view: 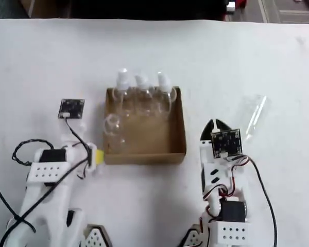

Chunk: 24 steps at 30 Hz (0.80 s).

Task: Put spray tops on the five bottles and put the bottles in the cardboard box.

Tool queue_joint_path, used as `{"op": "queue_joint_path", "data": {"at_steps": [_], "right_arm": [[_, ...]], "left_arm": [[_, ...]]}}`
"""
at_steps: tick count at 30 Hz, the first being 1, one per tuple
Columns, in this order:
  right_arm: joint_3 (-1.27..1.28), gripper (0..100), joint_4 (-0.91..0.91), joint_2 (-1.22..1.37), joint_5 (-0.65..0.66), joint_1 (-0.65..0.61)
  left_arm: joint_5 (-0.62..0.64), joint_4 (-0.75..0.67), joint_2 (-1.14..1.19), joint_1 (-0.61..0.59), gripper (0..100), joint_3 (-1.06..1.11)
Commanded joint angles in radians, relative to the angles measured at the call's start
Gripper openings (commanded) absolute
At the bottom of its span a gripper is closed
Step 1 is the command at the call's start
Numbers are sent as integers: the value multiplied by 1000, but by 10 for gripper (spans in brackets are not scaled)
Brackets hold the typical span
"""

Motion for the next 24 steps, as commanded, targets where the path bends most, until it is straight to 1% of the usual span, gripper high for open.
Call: {"op": "queue_joint_path", "data": {"at_steps": [1, 10, 16, 24], "right_arm": [[8, 24, -1, -13, 17, -7], [8, 24, 1, -13, 17, -7], [8, 24, 2, -13, 18, -7], [8, 24, 2, -13, 18, -7]], "left_arm": [[15, -49, 8, 19, 253, 9], [9, -58, 10, 15, 250, 18], [-74, -28, 10, 13, 249, 25], [-75, -31, 10, -8, 249, 26]]}}
